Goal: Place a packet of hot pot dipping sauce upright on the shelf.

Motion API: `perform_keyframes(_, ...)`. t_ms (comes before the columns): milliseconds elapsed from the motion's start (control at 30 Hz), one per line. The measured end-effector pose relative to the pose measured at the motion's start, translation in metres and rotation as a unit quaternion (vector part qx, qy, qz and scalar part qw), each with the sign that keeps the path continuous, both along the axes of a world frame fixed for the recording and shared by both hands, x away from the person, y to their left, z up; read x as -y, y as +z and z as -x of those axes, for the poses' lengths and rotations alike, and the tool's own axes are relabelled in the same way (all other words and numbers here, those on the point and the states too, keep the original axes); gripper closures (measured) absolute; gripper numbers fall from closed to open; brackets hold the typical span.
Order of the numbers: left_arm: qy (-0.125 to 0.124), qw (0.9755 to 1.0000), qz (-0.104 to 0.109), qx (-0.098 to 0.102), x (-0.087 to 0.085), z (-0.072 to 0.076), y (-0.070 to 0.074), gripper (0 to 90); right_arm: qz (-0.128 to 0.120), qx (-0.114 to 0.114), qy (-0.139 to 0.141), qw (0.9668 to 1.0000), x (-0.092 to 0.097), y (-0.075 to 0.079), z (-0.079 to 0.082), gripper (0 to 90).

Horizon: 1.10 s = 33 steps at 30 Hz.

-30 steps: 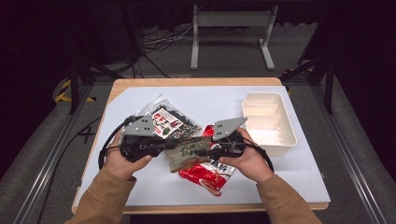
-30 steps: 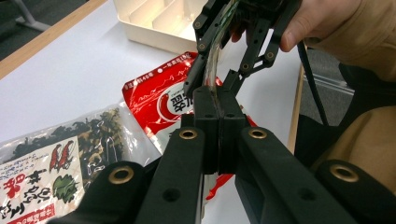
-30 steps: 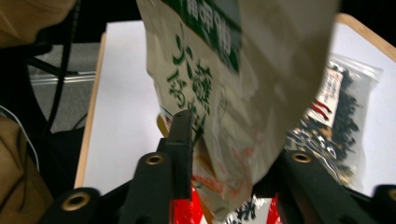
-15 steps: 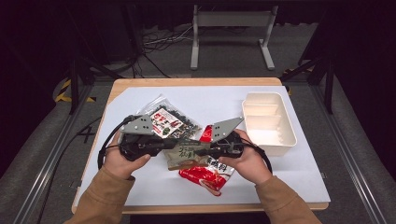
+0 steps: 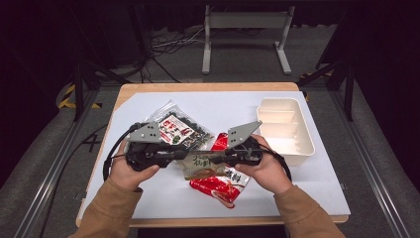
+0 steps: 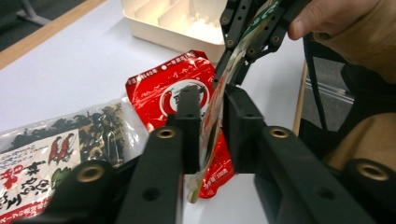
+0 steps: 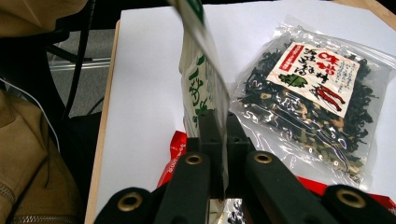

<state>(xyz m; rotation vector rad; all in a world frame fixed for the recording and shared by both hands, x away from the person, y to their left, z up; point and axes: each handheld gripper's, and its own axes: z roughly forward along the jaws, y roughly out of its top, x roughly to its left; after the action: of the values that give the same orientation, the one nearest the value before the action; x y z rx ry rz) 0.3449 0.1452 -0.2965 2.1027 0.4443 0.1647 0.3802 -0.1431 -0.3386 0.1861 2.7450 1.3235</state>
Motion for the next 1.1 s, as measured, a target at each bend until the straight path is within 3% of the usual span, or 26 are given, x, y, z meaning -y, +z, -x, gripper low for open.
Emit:
perform_keyframes(167,0.009,0.9999,-0.002,0.013,0.0,0.001,-0.001,56.1,0.005,0.004,0.001,1.0,0.004,0.004,0.0,90.0)
perform_keyframes(433,0.026,0.9991,0.027,0.018,-0.011,-0.001,-0.003,39.8,0.008,0.008,-0.006,0.9999,0.013,0.01,-0.002,90.0)
perform_keyframes(633,0.03,0.9988,0.036,0.012,-0.016,-0.005,-0.009,35.7,0.006,0.014,-0.016,0.9997,0.023,0.019,-0.005,90.0)
perform_keyframes(1100,0.055,0.9982,0.022,-0.006,-0.028,-0.014,-0.02,34.9,0.006,0.047,-0.04,0.998,0.048,0.041,-0.014,89.9)
